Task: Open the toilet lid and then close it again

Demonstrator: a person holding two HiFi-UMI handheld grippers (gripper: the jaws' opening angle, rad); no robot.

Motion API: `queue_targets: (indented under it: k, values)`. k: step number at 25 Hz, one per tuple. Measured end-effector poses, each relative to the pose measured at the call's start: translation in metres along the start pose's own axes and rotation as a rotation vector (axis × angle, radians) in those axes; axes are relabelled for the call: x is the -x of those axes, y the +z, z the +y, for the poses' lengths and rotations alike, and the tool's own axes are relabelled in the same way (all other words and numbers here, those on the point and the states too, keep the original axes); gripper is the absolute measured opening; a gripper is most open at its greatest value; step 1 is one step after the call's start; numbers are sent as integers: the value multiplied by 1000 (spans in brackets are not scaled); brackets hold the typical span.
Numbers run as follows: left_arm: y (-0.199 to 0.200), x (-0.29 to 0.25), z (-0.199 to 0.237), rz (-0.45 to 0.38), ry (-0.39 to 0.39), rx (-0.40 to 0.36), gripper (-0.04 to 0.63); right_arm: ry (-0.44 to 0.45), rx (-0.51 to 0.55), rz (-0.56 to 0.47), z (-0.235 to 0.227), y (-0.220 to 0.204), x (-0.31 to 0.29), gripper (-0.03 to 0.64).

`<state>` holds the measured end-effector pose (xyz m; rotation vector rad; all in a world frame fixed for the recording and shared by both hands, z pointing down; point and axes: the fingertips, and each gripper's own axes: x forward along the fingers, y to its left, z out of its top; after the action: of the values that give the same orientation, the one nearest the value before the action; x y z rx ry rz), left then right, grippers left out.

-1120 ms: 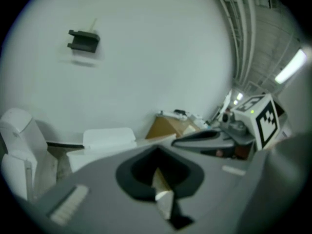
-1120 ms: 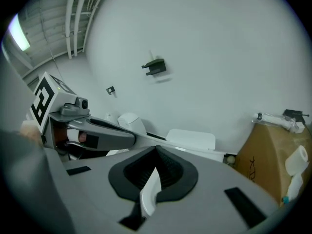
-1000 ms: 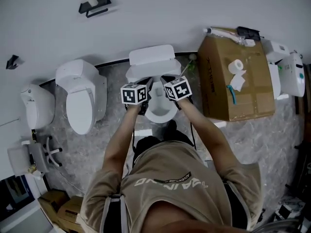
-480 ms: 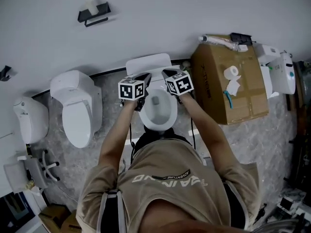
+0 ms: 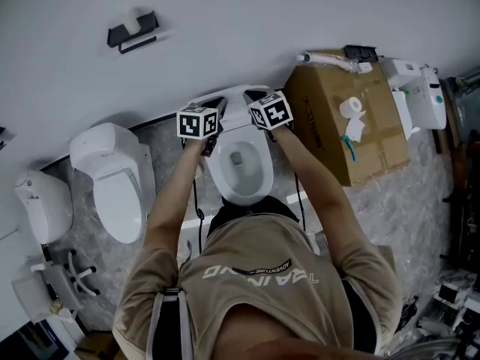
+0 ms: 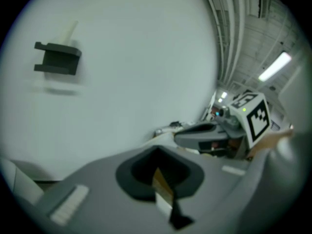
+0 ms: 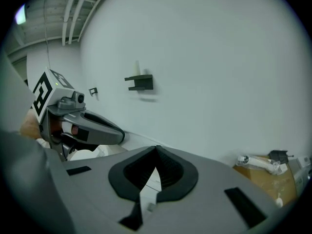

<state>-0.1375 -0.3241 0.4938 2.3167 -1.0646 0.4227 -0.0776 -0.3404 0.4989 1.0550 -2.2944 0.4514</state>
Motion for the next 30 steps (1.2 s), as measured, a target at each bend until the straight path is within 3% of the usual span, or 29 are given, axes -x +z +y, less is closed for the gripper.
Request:
queue_targets:
  k: [6,18,30]
  values:
    - [27,-14,24,12,90,-69,2,0,46,-15,-15,28,-23,11]
    - [67,-39,70,-7,207,-49,2,50,49,-39,-43,68,-68,11]
    - [91,-60,106,-29,243,-24,2,63,96,-4,-62,96,-104,11]
